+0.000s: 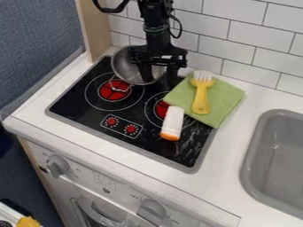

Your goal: Moved the silver object.

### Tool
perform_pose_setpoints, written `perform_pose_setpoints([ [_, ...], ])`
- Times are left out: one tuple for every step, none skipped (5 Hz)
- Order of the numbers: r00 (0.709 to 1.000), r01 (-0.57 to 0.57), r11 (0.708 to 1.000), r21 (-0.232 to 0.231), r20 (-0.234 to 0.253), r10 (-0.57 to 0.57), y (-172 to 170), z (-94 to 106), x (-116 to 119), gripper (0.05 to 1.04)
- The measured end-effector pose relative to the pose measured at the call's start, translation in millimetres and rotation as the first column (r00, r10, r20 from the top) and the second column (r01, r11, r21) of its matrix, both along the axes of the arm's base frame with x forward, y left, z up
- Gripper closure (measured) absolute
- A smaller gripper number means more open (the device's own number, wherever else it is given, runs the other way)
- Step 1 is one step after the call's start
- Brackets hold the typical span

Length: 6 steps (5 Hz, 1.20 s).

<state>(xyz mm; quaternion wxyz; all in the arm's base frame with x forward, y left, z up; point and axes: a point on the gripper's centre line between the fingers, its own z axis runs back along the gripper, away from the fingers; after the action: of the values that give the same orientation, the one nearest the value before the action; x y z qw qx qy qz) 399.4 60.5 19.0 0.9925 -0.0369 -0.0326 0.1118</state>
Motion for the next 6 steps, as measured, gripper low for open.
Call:
perform_pose_setpoints([
  [1.000, 0.002, 1.000, 0.003, 0.007, -0.002, 1, 1.5, 1, 0.702],
  [0.999, 0.015, 1.000, 0.007, 0.028, -0.015, 1, 13.4, -1, 0.875],
  [0.998, 0.003, 1.000, -0.008, 0.061, -0.002, 3, 32.1, -7, 0.983],
  [0.994, -0.014, 1.000, -0.003, 0.111, 0.014, 5, 60.0, -20, 1.011],
  [0.989, -0.087, 0.996, 0.032, 0.126, 0.083, 28, 83.4, -58, 1.012],
  [0.987, -0.139, 0.988, 0.067, 0.092, 0.132, 49, 82.2, -91, 1.012],
])
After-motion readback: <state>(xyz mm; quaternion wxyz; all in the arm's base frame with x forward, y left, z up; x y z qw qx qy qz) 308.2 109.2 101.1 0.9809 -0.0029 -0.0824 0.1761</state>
